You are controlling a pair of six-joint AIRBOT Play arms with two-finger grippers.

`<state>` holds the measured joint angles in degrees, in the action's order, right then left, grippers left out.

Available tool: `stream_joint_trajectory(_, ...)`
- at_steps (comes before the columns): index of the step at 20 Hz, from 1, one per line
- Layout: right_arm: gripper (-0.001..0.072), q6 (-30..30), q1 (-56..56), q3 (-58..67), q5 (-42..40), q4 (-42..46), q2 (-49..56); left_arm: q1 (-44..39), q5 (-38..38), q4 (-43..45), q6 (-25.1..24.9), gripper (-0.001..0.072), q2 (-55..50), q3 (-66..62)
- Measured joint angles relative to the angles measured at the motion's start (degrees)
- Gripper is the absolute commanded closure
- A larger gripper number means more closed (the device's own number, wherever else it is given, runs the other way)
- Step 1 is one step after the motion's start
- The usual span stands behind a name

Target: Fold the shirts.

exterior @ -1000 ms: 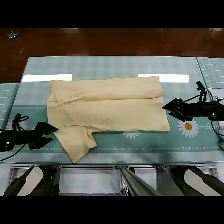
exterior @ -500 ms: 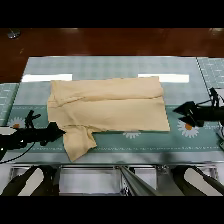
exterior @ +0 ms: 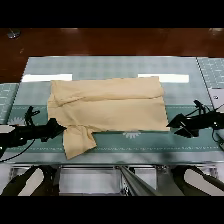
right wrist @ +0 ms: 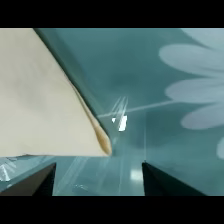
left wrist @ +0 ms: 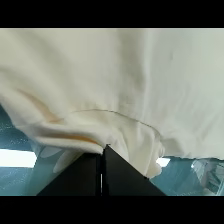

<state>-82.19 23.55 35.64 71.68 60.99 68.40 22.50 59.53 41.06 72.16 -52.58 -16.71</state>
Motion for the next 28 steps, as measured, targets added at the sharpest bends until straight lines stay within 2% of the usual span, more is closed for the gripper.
stream_joint_trajectory(5,0.0116,0.96,-4.94,3.32,-3.63,-5.86,5.11,0.0,-0.26,-0.85,-0.44,0.0684,0.0,-0.02)
stream_joint_trajectory(6,0.0253,0.98,-5.88,3.85,-3.76,-6.62,5.99,0.0,-0.26,-0.9,-0.66,0.0684,0.0,-0.02)
stream_joint_trajectory(7,0.0594,0.98,-6.73,4.15,-4.39,-6.8,6.71,0.0,-0.35,-1.05,-0.83,0.0685,0.0,-0.04)
stream_joint_trajectory(8,0.0688,1.14,-7.41,4.42,-4.5,-7.08,7.21,0.0,-0.33,-1.05,-0.87,0.0684,0.0,-0.09)
stream_joint_trajectory(16,0.0688,3.54,-7.85,14.01,-0.66,-6.78,8.55,1.84,2.4,-1.18,-2.32,0.0685,-0.22,-11.41)
stream_joint_trajectory(19,0.0688,3.02,-8.46,18.84,-2.62,-7.3,9.03,1.46,1.79,-1.16,-2.32,0.0685,-2.14,-17.18)
stream_joint_trajectory(28,0.0688,-0.09,-11.8,38.21,-10.01,-11.96,23.3,-5.75,-5.86,-1.2,1.4,0.0685,-24.26,-36.5)
